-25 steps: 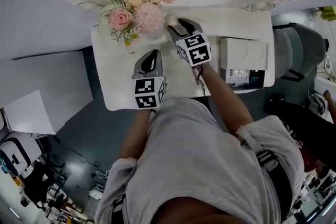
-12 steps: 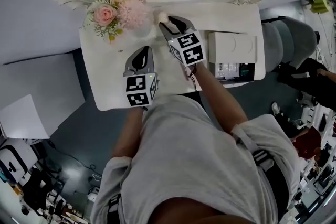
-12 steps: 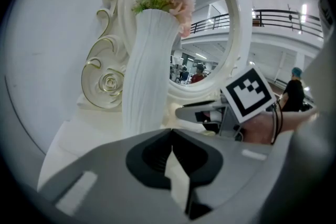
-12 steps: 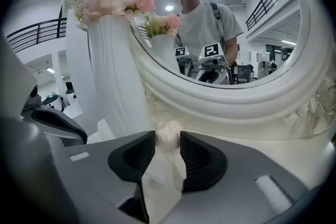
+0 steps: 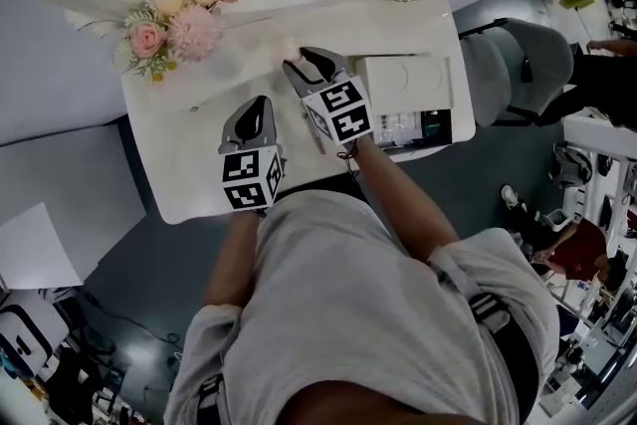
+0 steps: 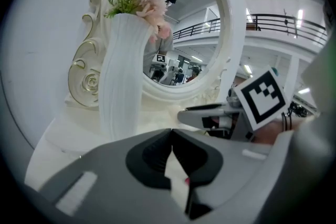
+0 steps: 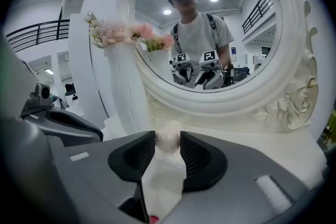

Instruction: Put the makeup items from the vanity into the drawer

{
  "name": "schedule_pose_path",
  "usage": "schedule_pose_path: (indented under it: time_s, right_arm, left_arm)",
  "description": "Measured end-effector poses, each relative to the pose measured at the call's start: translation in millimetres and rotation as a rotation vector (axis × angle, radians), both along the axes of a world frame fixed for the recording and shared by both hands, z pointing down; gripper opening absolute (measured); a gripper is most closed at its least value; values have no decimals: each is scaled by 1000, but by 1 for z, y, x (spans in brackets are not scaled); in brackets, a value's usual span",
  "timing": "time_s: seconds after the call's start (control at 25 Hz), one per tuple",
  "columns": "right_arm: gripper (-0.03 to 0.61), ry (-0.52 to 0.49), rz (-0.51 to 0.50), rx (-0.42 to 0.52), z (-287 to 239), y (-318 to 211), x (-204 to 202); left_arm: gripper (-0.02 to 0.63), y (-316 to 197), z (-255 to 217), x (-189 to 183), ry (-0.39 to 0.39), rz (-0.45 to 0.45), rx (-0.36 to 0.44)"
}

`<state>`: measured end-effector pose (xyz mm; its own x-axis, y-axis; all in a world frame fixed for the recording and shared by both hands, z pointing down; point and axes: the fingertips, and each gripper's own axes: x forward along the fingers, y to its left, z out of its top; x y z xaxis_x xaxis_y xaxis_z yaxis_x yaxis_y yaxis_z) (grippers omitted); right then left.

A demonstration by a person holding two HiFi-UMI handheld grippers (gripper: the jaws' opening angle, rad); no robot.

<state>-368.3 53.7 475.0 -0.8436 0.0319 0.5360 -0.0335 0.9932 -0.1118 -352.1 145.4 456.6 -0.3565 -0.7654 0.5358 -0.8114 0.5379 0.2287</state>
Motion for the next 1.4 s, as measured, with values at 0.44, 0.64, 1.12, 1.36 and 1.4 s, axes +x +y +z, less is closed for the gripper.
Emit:
schedule_pose_path:
  time_s: [0.44,0.64,1.12,1.36,1.4]
  right_arm:
    - [155,0,108,-7,-15,-35,84]
    - [155,3,189,-15,-16,-57,130]
    - [155,20,373,-69,0,-83,224]
    - [155,87,361,-10,10,-88,262]
    - [155,105,367,-5,13,-89,270]
  left_arm:
    - [3,-59,0,65,27,155,28]
    - [3,-87,1,100,4,271,7]
    - [3,-143,9,171,-50,555,-51]
    - [3,-150,16,209,-177,852,-121]
    - [3,-149,20,212,-180,874,-131]
